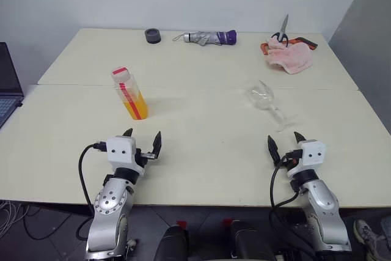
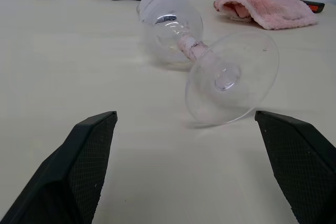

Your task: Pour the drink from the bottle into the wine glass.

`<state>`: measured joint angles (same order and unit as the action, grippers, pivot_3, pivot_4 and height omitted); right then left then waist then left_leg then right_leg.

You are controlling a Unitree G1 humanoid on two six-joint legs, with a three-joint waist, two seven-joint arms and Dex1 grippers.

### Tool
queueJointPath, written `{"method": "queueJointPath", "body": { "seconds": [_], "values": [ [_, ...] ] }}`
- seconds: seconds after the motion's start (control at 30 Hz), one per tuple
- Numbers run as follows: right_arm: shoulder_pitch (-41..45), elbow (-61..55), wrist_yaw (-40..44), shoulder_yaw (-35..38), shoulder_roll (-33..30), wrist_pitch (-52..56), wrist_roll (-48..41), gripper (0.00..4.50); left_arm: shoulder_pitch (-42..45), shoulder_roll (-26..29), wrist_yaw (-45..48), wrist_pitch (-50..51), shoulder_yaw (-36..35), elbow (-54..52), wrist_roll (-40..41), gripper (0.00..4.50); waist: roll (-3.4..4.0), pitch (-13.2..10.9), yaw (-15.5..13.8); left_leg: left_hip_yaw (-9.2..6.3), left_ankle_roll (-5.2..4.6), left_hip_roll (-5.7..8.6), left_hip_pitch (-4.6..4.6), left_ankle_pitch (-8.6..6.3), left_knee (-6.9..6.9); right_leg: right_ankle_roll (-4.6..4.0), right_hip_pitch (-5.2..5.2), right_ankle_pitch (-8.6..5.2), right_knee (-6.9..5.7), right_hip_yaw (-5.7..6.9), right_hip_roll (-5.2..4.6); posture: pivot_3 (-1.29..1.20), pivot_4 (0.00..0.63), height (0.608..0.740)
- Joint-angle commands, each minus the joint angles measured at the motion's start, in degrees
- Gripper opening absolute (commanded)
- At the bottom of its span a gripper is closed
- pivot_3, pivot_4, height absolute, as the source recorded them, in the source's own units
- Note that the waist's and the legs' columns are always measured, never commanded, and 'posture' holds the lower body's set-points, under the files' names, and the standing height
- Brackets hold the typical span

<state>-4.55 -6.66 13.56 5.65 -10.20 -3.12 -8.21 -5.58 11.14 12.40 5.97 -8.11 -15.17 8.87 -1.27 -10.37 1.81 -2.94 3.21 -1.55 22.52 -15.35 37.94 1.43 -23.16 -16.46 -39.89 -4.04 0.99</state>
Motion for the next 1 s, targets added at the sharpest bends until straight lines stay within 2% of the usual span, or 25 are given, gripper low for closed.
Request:
{"method": "queueJointPath", "body": {
  "seconds": [0.03,0.4,0.57,0.77,0.87,1.0],
  "values": [
    [-0.09,-3.07,-0.28,0.66,-0.03,-0.28,-0.64,4.50,0.21,0.68,0.71,-0.97,0.51,-1.19,-0.26,4.45,0.00,0.00,0.00,0.00,0.00,0.00,0.00,0.00,0.00,0.00,0.00,0.00,0.00,0.00,0.00,0.00,0.150,0.740],
    [-0.07,-4.32,-0.06,0.53,-0.25,1.18,-0.66,4.50,0.20,0.96,1.21,-4.12,1.22,1.18,-1.66,4.45,0.00,0.00,-0.01,0.00,0.00,0.00,0.00,0.00,0.00,0.00,0.00,0.00,0.00,0.00,0.00,0.00,0.150,0.740],
    [-0.06,-5.18,1.26,-0.30,-0.97,1.39,-0.56,4.50,0.09,1.55,5.07,-3.59,-1.44,1.70,4.75,4.45,0.00,0.00,0.00,0.00,0.00,-0.01,0.00,0.00,0.00,0.01,0.00,0.00,0.00,0.00,0.00,0.00,0.150,0.740],
    [-0.11,-8.58,11.38,-3.04,-6.23,2.83,-4.40,4.50,1.87,2.46,4.24,-4.64,-3.48,3.06,4.57,4.45,0.00,0.00,0.01,-0.01,0.00,0.00,0.00,0.00,0.00,0.01,0.00,-0.01,0.00,0.02,0.00,0.00,0.150,0.740],
    [1.75,-11.91,19.01,-5.07,-11.08,7.73,-9.09,4.50,3.72,1.91,0.38,-4.79,-5.06,4.36,2.96,4.45,-0.01,0.00,0.04,0.02,0.00,0.01,-0.02,0.00,0.02,0.02,0.01,-0.01,0.00,0.01,0.02,0.00,0.150,0.740],
    [5.85,-15.52,23.78,-5.86,-15.61,15.43,-14.56,4.50,5.94,1.90,-2.27,-3.01,-5.61,4.84,2.38,4.45,-0.02,0.00,0.01,-0.01,0.00,0.00,-0.02,0.00,0.02,0.00,0.02,0.01,-0.01,0.02,0.03,0.00,0.150,0.740]
  ]
}}
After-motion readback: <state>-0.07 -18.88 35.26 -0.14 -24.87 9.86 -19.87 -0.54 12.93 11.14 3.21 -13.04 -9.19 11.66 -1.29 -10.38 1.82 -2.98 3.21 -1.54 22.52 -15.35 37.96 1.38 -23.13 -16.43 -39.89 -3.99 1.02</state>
